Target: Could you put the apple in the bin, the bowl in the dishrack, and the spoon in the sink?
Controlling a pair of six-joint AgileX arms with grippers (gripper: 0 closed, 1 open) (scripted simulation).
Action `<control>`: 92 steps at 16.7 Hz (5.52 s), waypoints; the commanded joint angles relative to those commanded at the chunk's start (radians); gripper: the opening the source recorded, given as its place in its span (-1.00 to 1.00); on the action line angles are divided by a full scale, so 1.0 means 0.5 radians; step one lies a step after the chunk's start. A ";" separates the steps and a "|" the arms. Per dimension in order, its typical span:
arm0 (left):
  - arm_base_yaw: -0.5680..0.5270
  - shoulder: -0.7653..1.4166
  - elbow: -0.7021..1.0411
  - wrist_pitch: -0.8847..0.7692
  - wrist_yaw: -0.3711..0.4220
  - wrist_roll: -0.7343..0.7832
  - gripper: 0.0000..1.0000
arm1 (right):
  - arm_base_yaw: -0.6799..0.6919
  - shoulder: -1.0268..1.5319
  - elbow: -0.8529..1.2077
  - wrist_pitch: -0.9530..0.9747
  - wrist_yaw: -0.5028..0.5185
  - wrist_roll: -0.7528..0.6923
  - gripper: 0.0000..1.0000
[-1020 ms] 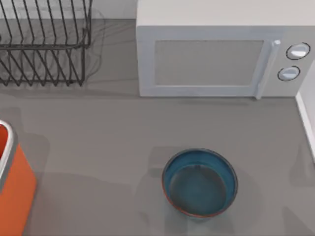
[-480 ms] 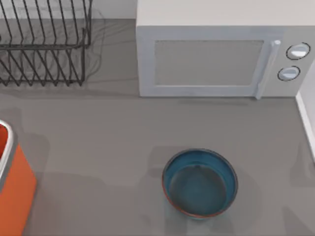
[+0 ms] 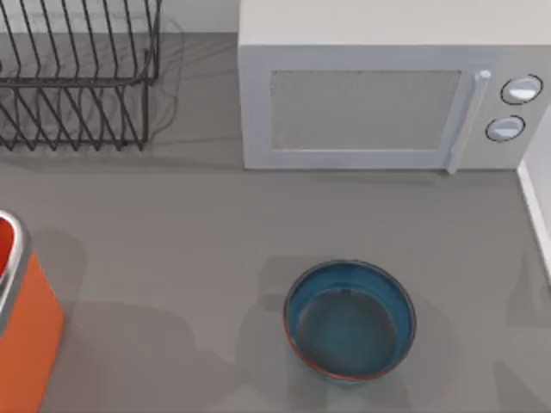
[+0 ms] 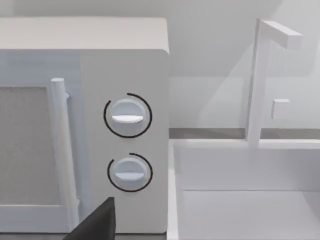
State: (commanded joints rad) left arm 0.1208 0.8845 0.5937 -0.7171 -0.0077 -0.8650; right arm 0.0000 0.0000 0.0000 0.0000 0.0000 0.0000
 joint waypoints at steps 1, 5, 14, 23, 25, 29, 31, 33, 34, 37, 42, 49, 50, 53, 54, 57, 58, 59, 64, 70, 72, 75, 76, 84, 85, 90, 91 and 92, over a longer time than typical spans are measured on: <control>-0.022 -0.183 -0.117 0.125 -0.001 0.187 1.00 | 0.000 0.000 0.000 0.000 0.000 0.000 1.00; -0.114 -0.938 -0.600 0.671 0.001 0.935 1.00 | 0.000 0.000 0.000 0.000 0.000 0.000 1.00; -0.241 -1.769 -1.188 1.434 0.015 1.730 1.00 | 0.000 0.000 0.000 0.000 0.000 0.000 1.00; -0.270 -1.567 -0.990 1.287 -0.008 1.602 1.00 | 0.000 0.000 0.000 0.000 0.000 0.000 1.00; -0.310 -1.339 -0.772 1.135 -0.035 1.470 1.00 | 0.000 0.000 0.000 0.000 0.000 0.000 1.00; -0.445 -0.637 -0.154 0.718 -0.101 1.130 1.00 | 0.000 0.000 0.000 0.000 0.000 0.000 1.00; -0.543 -0.187 0.213 0.467 -0.132 0.940 1.00 | 0.000 0.000 0.000 0.000 0.000 0.000 1.00; -0.665 0.301 0.602 0.196 -0.157 0.749 1.00 | 0.000 0.000 0.000 0.000 0.000 0.000 1.00; -0.734 0.546 0.799 0.056 -0.166 0.655 1.00 | 0.000 0.000 0.000 0.000 0.000 0.000 1.00; -0.968 1.243 1.388 -0.361 -0.177 0.391 1.00 | 0.000 0.000 0.000 0.000 0.000 0.000 1.00; -1.418 2.144 2.314 -0.979 -0.141 0.040 1.00 | 0.000 0.000 0.000 0.000 0.000 0.000 1.00; -2.042 2.953 3.371 -1.552 -0.033 -0.235 1.00 | 0.000 0.000 0.000 0.000 0.000 0.000 1.00; -2.114 3.014 3.477 -1.601 -0.019 -0.254 1.00 | 0.000 0.000 0.000 0.000 0.000 0.000 1.00; -2.278 3.140 3.714 -1.704 0.015 -0.290 1.00 | 0.000 0.000 0.000 0.000 0.000 0.000 1.00; -2.309 3.164 3.758 -1.722 0.022 -0.295 1.00 | 0.000 0.000 0.000 0.000 0.000 0.000 1.00; -2.335 3.182 3.792 -1.736 0.028 -0.299 1.00 | 0.000 0.000 0.000 0.000 0.000 0.000 1.00; -2.335 3.182 3.792 -1.736 0.028 -0.299 1.00 | 0.000 0.000 0.000 0.000 0.000 0.000 1.00; -2.335 3.182 3.792 -1.736 0.028 -0.299 1.00 | 0.000 0.000 0.000 0.000 0.000 0.000 1.00; -2.328 3.170 3.709 -1.653 0.027 -0.293 1.00 | 0.000 0.000 0.000 0.000 0.000 0.000 1.00; -2.327 3.134 3.129 -1.125 0.027 -0.291 1.00 | 0.000 0.000 0.000 0.000 0.000 0.000 1.00; -2.329 3.128 2.972 -0.971 0.027 -0.293 1.00 | 0.000 0.000 0.000 0.000 0.000 0.000 1.00; -2.331 3.127 2.896 -0.894 0.027 -0.295 1.00 | 0.000 0.000 0.000 0.000 0.000 0.000 1.00; -2.331 3.127 2.896 -0.894 0.027 -0.295 1.00 | 0.000 0.000 0.000 0.000 0.000 0.000 1.00; -2.331 3.127 2.896 -0.894 0.027 -0.295 0.10 | 0.000 0.000 0.000 0.000 0.000 0.000 1.00; -2.331 3.127 2.896 -0.894 0.027 -0.295 -0.06 | 0.000 0.000 0.000 0.000 0.000 0.000 1.00; -2.331 3.127 2.896 -0.894 0.027 -0.295 -0.81 | 0.000 0.000 0.000 0.000 0.000 0.000 1.00; -2.331 3.127 2.896 -0.894 0.027 -0.295 -0.96 | 0.000 0.000 0.000 0.000 0.000 0.000 1.00; -2.331 3.127 2.896 -0.894 0.027 -0.295 -1.00 | 0.000 0.000 0.000 0.000 0.000 0.000 1.00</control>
State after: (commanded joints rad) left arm -1.0447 2.4478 2.0417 -1.1644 0.0059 -1.0124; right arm 0.0000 0.0000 0.0000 0.0000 0.0000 0.0000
